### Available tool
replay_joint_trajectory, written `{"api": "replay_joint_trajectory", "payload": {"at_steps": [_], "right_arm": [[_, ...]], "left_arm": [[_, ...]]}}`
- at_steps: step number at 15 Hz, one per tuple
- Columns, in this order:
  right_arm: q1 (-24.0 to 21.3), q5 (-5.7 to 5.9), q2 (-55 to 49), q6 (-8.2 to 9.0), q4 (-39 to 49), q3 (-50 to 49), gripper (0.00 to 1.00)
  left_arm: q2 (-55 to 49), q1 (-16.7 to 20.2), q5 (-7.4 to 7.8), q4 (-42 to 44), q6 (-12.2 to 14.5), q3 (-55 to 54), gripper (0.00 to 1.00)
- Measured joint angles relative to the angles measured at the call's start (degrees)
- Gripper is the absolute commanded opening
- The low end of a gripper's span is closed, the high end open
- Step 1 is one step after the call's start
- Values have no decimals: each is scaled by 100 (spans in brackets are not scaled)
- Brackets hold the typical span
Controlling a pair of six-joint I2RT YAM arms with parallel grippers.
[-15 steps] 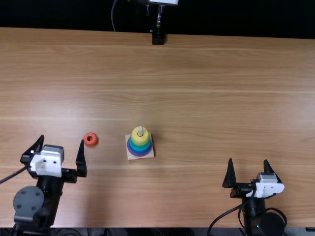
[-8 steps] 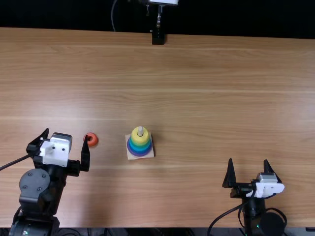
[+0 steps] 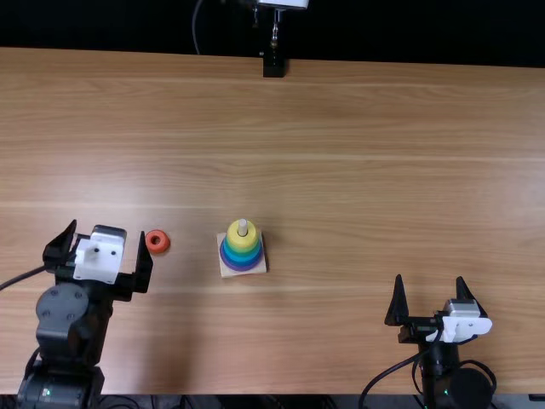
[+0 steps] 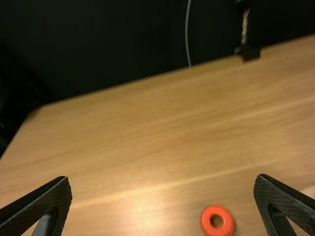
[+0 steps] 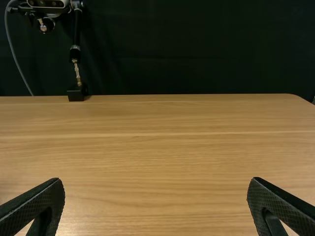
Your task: Build the Hanoi tower: stack the rings onto the peg from bottom to top in this color order: purple, dark blue, light blue, dark green, light green, yellow, orange.
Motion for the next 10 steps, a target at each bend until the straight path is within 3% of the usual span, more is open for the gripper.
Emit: {"api": "replay_joint_trajectory", "payload": {"at_steps": [2, 7, 8, 10], "right_arm": [[0, -2, 0, 0, 2, 0, 100], [0, -2, 0, 0, -2, 0, 100], [0, -2, 0, -2, 2, 0, 100], [0, 0, 0, 0, 0, 0, 100]], "left_arm": [[791, 249, -20, -85, 2, 136, 100], [2677, 275, 31, -72, -173, 1126, 100], [2962, 275, 35, -72, -389, 1349, 100], [3239, 264, 39, -262, -1143, 1644, 100]]}}
